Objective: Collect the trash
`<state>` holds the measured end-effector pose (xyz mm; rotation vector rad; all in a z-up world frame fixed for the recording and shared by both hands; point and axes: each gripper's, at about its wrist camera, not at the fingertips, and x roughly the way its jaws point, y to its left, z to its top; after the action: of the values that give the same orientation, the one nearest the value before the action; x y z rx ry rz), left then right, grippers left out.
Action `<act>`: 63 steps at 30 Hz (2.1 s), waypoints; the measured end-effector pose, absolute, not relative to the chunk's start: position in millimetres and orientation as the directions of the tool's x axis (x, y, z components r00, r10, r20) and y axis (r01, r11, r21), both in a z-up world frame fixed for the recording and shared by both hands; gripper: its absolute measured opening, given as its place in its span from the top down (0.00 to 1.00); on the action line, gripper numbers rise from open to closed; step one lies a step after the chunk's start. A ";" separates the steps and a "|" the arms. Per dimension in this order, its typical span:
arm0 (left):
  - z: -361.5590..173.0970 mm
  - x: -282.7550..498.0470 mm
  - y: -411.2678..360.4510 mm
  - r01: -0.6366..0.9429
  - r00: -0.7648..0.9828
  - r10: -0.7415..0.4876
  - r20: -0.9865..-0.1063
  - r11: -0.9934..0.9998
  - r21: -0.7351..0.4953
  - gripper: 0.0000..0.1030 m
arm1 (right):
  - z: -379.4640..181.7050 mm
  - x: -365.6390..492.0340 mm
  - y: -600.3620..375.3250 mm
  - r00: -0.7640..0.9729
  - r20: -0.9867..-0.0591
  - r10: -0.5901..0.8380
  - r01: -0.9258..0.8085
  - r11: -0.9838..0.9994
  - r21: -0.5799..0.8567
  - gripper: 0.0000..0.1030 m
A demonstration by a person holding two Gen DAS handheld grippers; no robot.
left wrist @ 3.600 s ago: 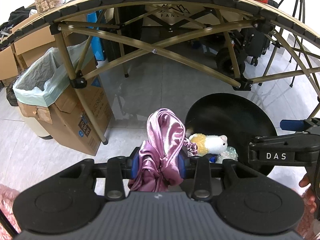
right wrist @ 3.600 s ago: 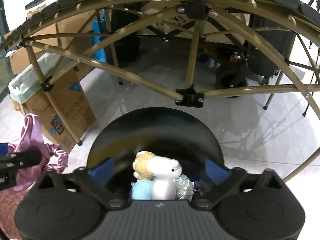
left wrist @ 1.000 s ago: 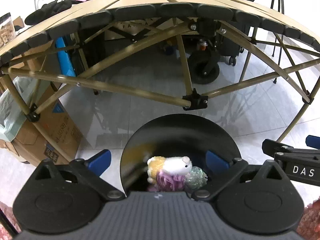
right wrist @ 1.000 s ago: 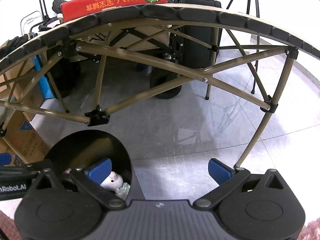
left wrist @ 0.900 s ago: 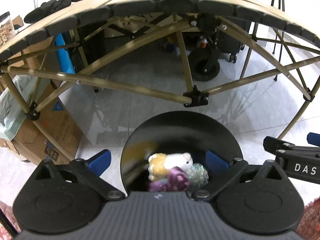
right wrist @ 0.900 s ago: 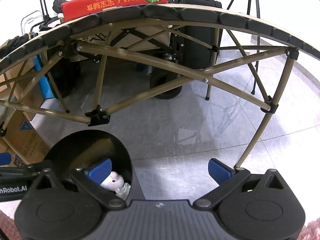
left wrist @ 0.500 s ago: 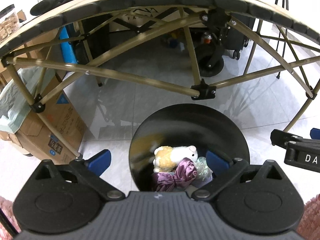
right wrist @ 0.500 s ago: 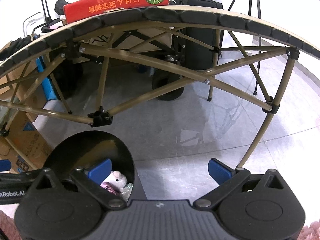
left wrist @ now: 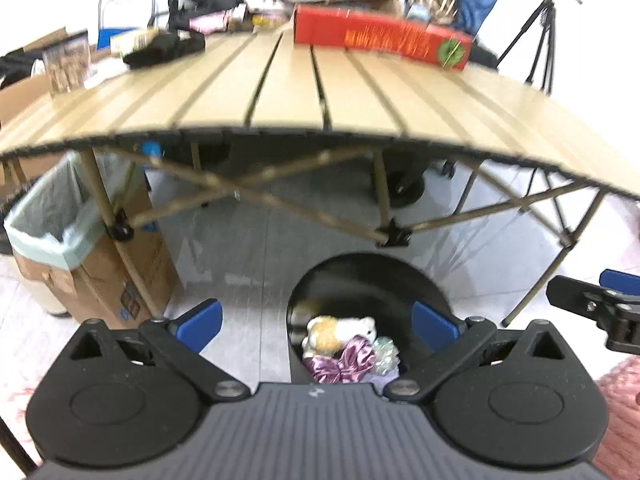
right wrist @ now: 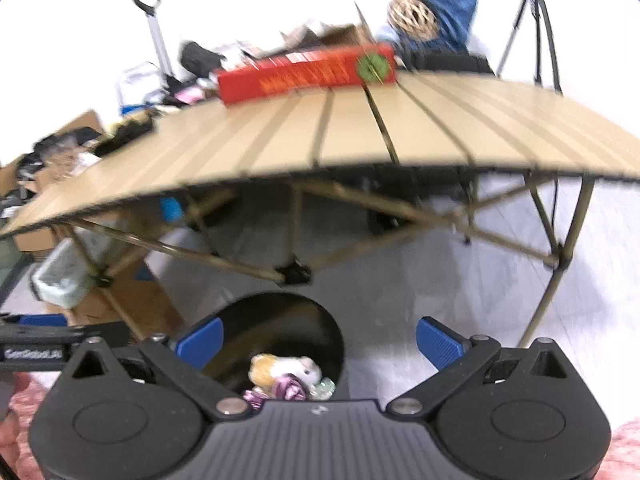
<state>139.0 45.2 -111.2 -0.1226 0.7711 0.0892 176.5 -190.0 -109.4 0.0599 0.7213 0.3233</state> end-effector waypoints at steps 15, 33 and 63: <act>-70.9 33.9 34.3 -0.043 0.766 0.020 -0.643 0.999 -0.020 0.00 | -44.3 67.9 -190.8 0.706 -0.583 0.403 -0.422 0.900 0.111 0.00; -61.4 0.1 25.4 -0.015 0.800 0.011 -0.600 1.000 -0.002 0.00 | -39.9 35.4 -198.3 0.716 -0.590 0.374 -0.371 0.919 0.132 0.00; -56.1 -2.9 23.5 -0.016 0.818 0.026 -0.574 1.000 0.024 0.00 | -39.2 35.1 -197.7 0.717 -0.588 0.375 -0.375 0.918 0.129 0.00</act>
<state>-2.9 23.5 -56.1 0.0181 0.6122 0.0225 35.1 -197.7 -39.2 0.0000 0.6504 0.4155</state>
